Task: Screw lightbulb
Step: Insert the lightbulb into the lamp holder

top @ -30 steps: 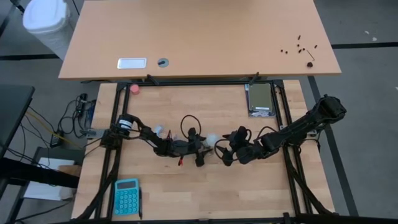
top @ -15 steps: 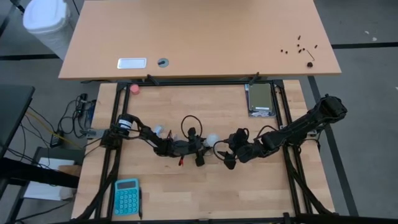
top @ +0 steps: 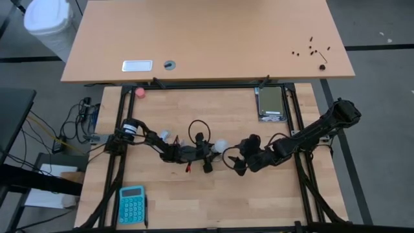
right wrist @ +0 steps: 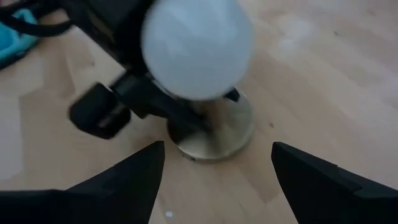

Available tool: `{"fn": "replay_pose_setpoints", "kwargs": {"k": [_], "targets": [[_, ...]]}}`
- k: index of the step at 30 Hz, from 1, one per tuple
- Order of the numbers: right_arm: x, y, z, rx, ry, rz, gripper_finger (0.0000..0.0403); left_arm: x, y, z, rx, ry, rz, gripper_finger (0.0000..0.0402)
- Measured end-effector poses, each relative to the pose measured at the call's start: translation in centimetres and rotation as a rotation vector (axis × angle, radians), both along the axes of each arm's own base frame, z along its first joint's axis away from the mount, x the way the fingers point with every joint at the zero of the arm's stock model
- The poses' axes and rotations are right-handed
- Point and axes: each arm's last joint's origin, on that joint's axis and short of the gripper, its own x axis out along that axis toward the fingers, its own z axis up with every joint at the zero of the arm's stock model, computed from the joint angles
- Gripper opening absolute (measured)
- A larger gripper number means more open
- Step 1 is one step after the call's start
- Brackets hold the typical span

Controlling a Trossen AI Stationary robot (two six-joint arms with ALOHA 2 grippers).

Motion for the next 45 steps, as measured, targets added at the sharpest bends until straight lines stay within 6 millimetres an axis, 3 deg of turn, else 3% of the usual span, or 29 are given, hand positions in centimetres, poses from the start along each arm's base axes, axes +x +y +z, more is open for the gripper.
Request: {"fn": "replay_pose_setpoints", "kwargs": {"k": [7, 18, 23, 29, 45], "targets": [[-0.2, -0.2, -0.4, 0.019, 0.021, -0.041, 0.0309, 0.0, 0.0, -0.1, -0.003, 0.006, 0.001, 0.0190], [0.8, -0.5, -2.9, -0.058, 0.087, -0.085, 0.0309, 0.0, 0.0, -0.1, -0.015, 0.004, 0.004, 0.0190], [1.5, -2.0, -2.6, -0.103, 0.038, -0.172, 0.0309, -0.1, 0.0, -0.1, -0.015, 0.001, 0.004, 0.0190], [2.6, -3.9, -2.3, -0.108, 0.027, -0.148, 0.0309, -0.1, 0.0, -0.1, -0.015, 0.002, 0.004, 0.0190], [3.7, -4.6, -1.4, -0.134, -0.060, -0.125, 0.0309, -0.1, 0.0, -0.2, -0.015, 0.006, 0.005, 0.0190]]}}
